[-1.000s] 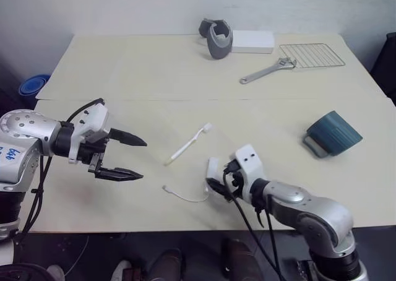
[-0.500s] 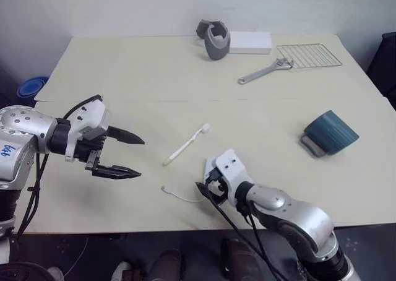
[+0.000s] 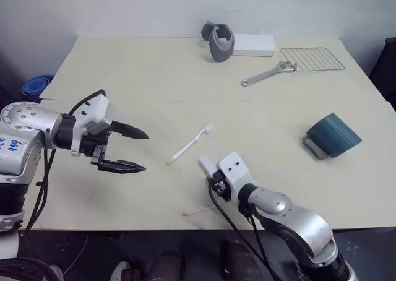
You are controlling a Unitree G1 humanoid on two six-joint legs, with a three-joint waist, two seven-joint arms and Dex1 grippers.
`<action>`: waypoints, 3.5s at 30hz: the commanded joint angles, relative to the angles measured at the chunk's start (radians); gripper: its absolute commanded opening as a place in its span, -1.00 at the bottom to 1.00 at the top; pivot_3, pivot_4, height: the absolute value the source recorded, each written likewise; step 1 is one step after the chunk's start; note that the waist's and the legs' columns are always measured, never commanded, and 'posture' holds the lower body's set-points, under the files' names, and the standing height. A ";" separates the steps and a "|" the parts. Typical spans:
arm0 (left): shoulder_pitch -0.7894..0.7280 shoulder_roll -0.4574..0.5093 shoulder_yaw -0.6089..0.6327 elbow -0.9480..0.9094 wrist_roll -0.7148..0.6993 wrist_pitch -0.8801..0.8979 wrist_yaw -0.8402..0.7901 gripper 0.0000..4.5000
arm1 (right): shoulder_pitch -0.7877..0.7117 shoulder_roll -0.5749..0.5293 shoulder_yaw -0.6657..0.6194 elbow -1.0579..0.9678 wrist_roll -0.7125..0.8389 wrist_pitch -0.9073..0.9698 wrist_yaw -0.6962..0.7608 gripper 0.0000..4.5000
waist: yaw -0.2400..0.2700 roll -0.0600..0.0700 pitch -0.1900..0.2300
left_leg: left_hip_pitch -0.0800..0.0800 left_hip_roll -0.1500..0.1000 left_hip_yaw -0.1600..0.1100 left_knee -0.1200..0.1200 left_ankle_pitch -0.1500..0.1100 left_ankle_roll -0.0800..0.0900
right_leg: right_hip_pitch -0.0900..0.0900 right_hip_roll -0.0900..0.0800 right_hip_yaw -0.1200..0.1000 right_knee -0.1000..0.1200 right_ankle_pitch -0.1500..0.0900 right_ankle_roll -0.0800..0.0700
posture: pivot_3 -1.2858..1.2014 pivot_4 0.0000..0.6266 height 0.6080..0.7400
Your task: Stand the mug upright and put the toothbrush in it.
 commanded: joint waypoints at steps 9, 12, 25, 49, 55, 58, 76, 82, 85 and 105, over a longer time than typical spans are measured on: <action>-0.033 -0.068 -0.007 -0.005 -0.011 -0.008 0.014 1.00 | 0.084 -0.044 -0.106 0.016 -0.028 0.050 0.039 -0.54 | 0.000 -0.001 -0.001 | 0.000 0.000 0.000 0.000 0.000 0.000 | 0.000 0.000 0.000 0.000 0.000 0.000 | 0.03 -0.52 1.00; -0.049 -0.095 -0.007 0.002 -0.022 0.002 0.016 1.00 | 0.093 -0.039 -0.189 -0.018 -0.010 0.071 0.054 -0.54 | 0.005 -0.001 -0.001 | 0.000 0.000 -0.001 0.000 0.000 0.000 | 0.001 0.000 0.000 0.000 0.000 0.000 | 0.03 -0.52 1.00; -0.083 -0.368 -0.065 -0.096 -0.077 0.040 0.135 1.00 | 0.072 -0.376 -1.089 0.221 -0.014 0.081 0.221 -0.54 | 0.017 0.000 0.000 | -0.002 0.000 0.002 -0.001 0.000 0.002 | 0.000 0.000 0.000 -0.004 0.000 0.000 | 0.03 -0.52 1.00; -0.102 -0.365 -0.085 -0.095 -0.064 0.010 0.149 1.00 | 0.101 -0.468 -0.979 0.339 -0.036 -0.253 0.311 0.91 | -0.006 0.015 0.002 | -0.001 0.001 0.005 -0.001 0.002 0.000 | -0.001 0.000 0.003 -0.002 0.001 0.001 | 0.03 -0.52 1.00; -0.111 -0.363 -0.078 -0.078 -0.059 0.006 0.160 1.00 | 0.080 -0.495 -0.834 0.117 0.045 -0.042 0.350 0.23 | 0.002 0.014 0.002 | -0.001 0.002 0.004 0.000 0.002 -0.001 | 0.000 0.001 0.002 -0.002 0.001 0.001 | 0.03 -0.52 1.00; -0.115 -0.369 -0.085 -0.076 -0.054 0.000 0.163 1.00 | 0.048 -0.478 -0.727 0.112 0.037 -0.002 0.332 0.23 | 0.007 0.014 0.002 | -0.001 0.000 0.003 0.000 0.002 0.000 | 0.000 -0.001 0.002 -0.003 0.001 0.001 | 0.03 -0.52 1.00; -0.107 -0.382 -0.084 -0.101 -0.056 -0.005 0.211 1.00 | -0.218 -0.452 -0.419 0.660 -0.132 -0.245 0.392 0.23 | -0.003 0.014 0.002 | -0.003 0.001 0.002 0.000 0.002 0.000 | -0.002 0.000 0.000 -0.003 0.001 0.001 | 0.03 -0.52 1.00; -0.109 -0.371 -0.074 -0.099 -0.057 -0.006 0.220 1.00 | -0.254 -0.431 -0.418 0.757 -0.141 -0.292 0.431 -0.30 | -0.004 0.013 0.002 | -0.003 0.001 0.002 0.000 0.002 -0.001 | -0.002 0.000 0.000 -0.003 0.001 0.001 | 0.03 -0.52 1.00; -0.107 -0.365 -0.071 -0.096 -0.056 -0.008 0.217 1.00 | -0.258 -0.422 -0.434 0.758 -0.133 -0.289 0.440 -0.73 | -0.004 0.013 0.002 | -0.003 0.000 0.002 0.000 0.002 0.000 | -0.002 -0.001 0.000 -0.003 0.001 0.001 | 0.03 -0.52 1.00; 0.011 -0.165 0.125 -0.044 -0.059 0.062 0.297 1.00 | -0.227 0.256 -0.358 0.517 0.052 -0.751 0.452 -1.00 | -0.028 0.014 0.002 | -0.001 0.002 -0.002 -0.001 0.001 -0.004 | -0.005 0.002 0.000 0.001 0.000 0.000 | 0.03 -0.52 1.00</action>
